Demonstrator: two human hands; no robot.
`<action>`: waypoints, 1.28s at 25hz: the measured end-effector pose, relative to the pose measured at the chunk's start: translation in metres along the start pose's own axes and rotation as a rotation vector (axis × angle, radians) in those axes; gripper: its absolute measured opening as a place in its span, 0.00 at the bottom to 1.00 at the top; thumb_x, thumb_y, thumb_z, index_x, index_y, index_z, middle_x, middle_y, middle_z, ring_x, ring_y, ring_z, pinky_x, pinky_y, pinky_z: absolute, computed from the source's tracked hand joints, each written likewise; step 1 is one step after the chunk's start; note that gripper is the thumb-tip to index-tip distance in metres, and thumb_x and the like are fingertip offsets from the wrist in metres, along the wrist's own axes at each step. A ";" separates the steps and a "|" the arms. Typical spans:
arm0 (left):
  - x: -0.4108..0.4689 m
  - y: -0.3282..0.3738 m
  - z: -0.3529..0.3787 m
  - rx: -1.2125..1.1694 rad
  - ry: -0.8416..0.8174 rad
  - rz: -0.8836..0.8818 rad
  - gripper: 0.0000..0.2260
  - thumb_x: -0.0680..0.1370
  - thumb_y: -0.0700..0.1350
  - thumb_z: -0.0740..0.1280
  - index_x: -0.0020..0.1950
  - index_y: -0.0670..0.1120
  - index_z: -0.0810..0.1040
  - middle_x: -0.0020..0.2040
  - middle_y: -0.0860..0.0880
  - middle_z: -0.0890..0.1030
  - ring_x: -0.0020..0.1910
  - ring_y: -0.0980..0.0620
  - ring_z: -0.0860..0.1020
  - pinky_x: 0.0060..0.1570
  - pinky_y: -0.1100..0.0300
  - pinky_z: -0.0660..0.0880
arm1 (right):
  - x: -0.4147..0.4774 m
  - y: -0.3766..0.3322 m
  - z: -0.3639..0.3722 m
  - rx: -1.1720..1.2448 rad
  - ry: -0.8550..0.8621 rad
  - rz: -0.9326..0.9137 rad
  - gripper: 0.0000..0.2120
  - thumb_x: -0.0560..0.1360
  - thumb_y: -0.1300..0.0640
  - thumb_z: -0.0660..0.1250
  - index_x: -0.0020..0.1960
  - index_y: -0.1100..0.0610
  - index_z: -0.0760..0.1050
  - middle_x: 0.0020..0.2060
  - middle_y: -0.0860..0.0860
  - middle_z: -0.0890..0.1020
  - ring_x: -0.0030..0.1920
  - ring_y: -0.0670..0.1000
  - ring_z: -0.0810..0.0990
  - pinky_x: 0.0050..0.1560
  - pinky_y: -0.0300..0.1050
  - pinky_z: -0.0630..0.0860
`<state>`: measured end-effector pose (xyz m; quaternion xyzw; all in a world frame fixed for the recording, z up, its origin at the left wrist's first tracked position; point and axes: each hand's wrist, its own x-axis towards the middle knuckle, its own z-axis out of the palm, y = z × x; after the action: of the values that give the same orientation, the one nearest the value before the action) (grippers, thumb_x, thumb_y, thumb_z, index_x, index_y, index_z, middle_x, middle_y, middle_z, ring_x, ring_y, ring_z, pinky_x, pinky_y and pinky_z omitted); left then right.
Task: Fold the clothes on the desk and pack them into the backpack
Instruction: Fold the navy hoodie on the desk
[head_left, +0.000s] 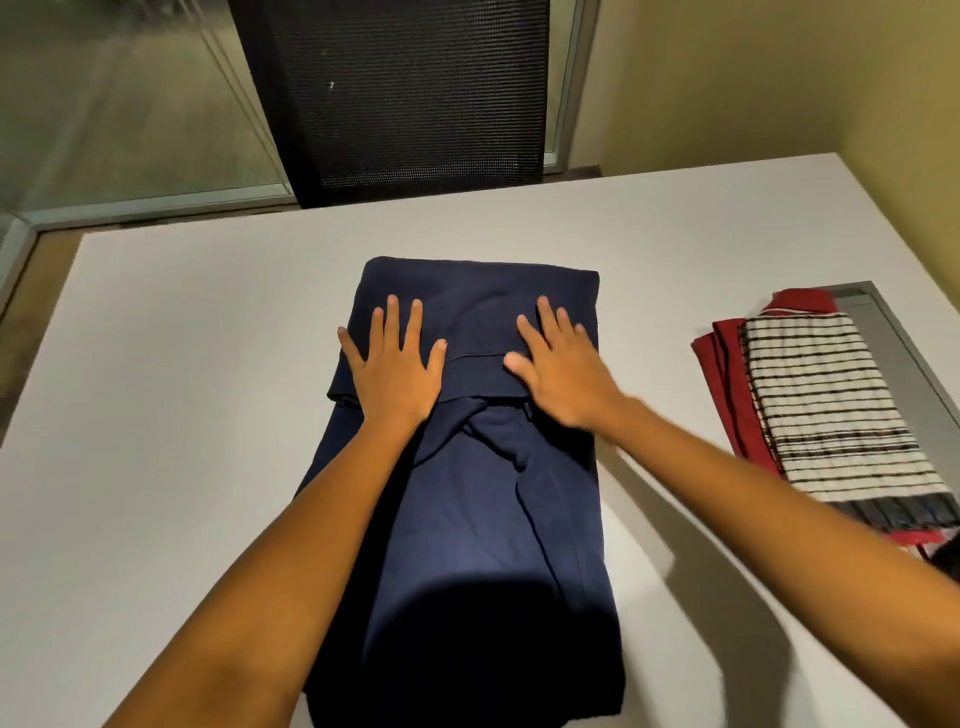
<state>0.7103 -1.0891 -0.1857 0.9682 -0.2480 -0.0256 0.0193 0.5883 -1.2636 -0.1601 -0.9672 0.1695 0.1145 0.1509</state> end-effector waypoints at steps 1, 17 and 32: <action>-0.002 -0.001 0.001 -0.005 0.009 -0.001 0.28 0.81 0.62 0.43 0.79 0.54 0.43 0.80 0.49 0.45 0.78 0.48 0.44 0.70 0.39 0.33 | -0.018 -0.013 0.019 -0.014 0.089 0.025 0.32 0.81 0.38 0.42 0.80 0.53 0.43 0.79 0.56 0.42 0.78 0.60 0.43 0.77 0.58 0.43; -0.022 -0.045 -0.054 -0.684 -0.021 -0.630 0.17 0.81 0.47 0.61 0.57 0.33 0.74 0.56 0.35 0.78 0.57 0.35 0.75 0.53 0.50 0.70 | -0.058 -0.019 -0.025 1.245 0.468 0.718 0.15 0.76 0.60 0.69 0.60 0.59 0.69 0.53 0.56 0.77 0.35 0.50 0.81 0.36 0.39 0.80; -0.044 -0.026 -0.019 -0.187 0.144 0.199 0.23 0.82 0.50 0.54 0.78 0.52 0.58 0.78 0.46 0.57 0.77 0.43 0.55 0.74 0.42 0.49 | -0.058 -0.059 0.033 0.101 0.554 0.080 0.26 0.82 0.49 0.54 0.77 0.56 0.59 0.77 0.55 0.57 0.77 0.58 0.54 0.76 0.57 0.39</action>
<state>0.6852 -1.0441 -0.1666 0.9322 -0.3371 0.0230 0.1295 0.5507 -1.1830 -0.1602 -0.9454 0.2478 -0.1568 0.1424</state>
